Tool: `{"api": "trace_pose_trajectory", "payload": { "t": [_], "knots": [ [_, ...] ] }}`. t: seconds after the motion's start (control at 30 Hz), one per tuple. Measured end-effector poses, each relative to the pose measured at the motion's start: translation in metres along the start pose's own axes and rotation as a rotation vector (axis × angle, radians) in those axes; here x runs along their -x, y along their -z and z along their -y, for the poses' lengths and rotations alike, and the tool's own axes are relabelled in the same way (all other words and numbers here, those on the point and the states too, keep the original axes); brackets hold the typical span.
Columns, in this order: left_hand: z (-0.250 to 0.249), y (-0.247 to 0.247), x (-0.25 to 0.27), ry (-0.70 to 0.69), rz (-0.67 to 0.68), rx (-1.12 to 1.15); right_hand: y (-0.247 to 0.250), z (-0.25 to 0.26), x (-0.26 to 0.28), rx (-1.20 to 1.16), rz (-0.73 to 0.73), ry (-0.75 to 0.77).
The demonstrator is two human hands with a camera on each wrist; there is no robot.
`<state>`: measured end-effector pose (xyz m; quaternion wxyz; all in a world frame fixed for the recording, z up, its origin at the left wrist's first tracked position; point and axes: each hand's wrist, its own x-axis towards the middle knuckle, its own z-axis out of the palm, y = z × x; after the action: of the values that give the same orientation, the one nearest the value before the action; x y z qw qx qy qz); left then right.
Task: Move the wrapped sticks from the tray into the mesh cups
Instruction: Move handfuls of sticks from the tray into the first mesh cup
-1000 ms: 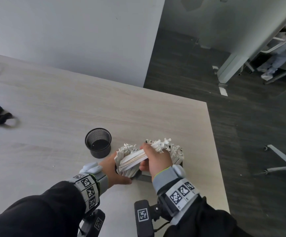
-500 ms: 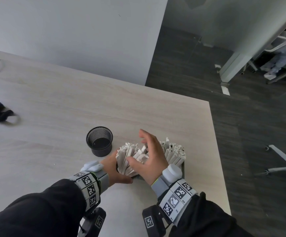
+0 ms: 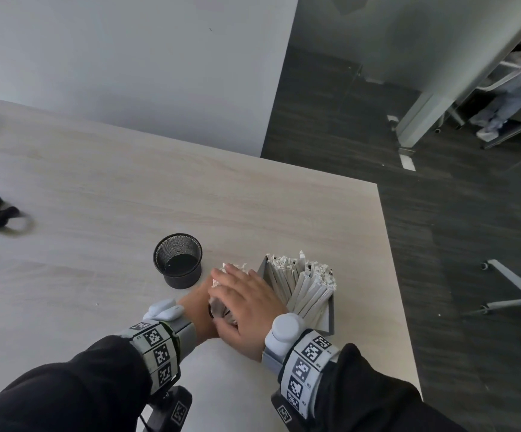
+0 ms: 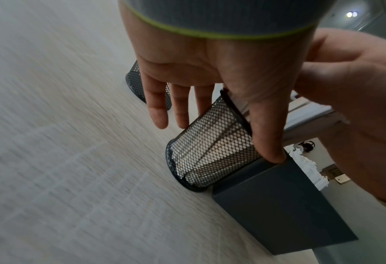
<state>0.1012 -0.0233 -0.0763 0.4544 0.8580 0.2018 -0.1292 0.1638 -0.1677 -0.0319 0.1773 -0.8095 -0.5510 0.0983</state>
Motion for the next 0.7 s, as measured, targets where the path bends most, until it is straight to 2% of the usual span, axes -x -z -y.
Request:
{"api": "trace_pose_trajectory", "payload": {
  "t": [0.1, 0.27, 0.4, 0.47, 0.57, 0.7],
  "knots": [
    [0.003, 0.000, 0.003, -0.052, 0.003, 0.041, -0.005, -0.002, 0.004, 0.024, -0.061, -0.020],
    [0.009, -0.007, 0.007, -0.071, -0.019, -0.011, 0.012, 0.000, 0.010, -0.065, 0.014, -0.110],
    [0.006, -0.010, 0.008, -0.072, -0.094, 0.102, 0.022, -0.024, 0.034, -0.168, -0.280, -0.301],
    [-0.001, -0.012, 0.008, -0.022, -0.158, 0.151, 0.019, -0.040, 0.054, -0.177, -0.198, -0.388],
    [-0.009, -0.015, -0.005, 0.051, -0.237, 0.163, 0.013, -0.054, 0.083, -0.106, 0.013, -0.378],
    [-0.018, -0.013, -0.026, 0.128, -0.235, 0.075, 0.008, -0.065, 0.106, -0.029, 0.022, -0.321]
  ]
}}
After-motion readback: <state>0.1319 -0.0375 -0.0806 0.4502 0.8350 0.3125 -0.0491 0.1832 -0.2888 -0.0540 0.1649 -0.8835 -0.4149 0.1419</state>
